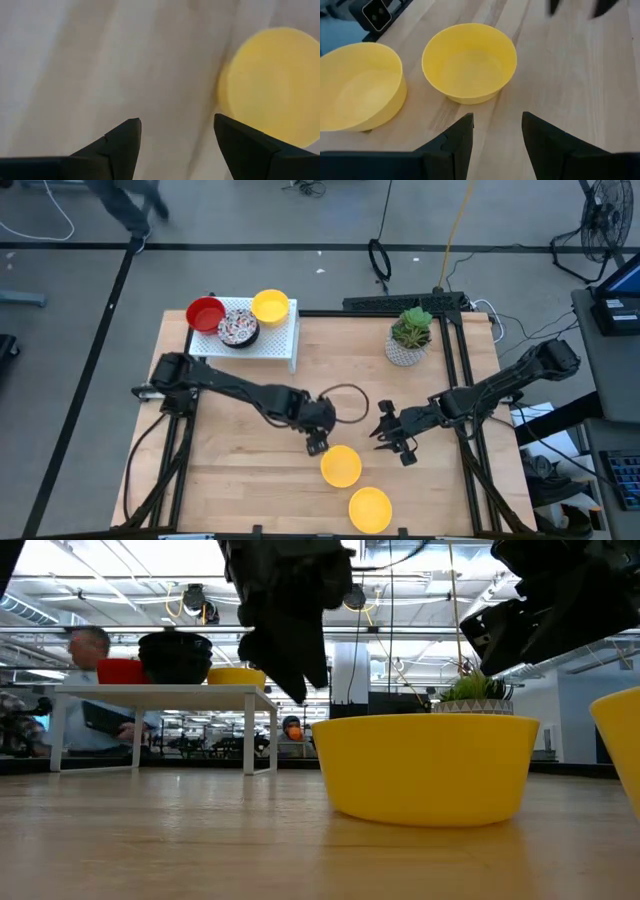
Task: Pick & Place Mini bowls
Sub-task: Stack the yellow bowl on top of the yellow bowl on the shelf
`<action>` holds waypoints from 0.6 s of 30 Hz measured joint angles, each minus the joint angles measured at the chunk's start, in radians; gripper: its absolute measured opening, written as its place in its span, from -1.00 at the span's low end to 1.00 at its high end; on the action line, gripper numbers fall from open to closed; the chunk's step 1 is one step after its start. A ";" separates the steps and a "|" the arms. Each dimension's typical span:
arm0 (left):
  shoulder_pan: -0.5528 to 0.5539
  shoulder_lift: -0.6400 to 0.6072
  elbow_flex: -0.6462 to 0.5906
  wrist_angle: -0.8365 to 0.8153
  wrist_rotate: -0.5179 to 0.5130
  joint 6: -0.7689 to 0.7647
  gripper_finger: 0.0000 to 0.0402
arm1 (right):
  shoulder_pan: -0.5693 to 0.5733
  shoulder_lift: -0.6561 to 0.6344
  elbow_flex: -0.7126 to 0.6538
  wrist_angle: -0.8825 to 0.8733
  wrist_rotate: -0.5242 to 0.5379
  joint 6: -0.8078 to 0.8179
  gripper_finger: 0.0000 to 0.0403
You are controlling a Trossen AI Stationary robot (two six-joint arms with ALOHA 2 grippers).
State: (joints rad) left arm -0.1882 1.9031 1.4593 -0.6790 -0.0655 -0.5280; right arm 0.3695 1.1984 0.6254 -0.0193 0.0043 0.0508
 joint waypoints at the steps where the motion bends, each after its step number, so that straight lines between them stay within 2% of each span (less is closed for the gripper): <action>1: -0.006 0.017 0.000 0.017 0.016 -0.009 0.27 | 0.000 0.000 0.000 0.000 0.000 0.005 -0.23; 7: -0.030 0.102 0.000 0.125 0.091 -0.032 0.27 | 0.000 0.000 0.000 0.000 0.000 0.017 -0.23; 18: -0.038 0.142 0.000 0.161 0.073 -0.056 0.27 | 0.000 0.000 0.000 -0.001 -0.001 0.017 -0.23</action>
State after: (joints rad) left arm -0.2264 2.0449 1.4593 -0.5182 0.0077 -0.5838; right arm 0.3695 1.1984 0.6254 -0.0200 0.0036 0.0677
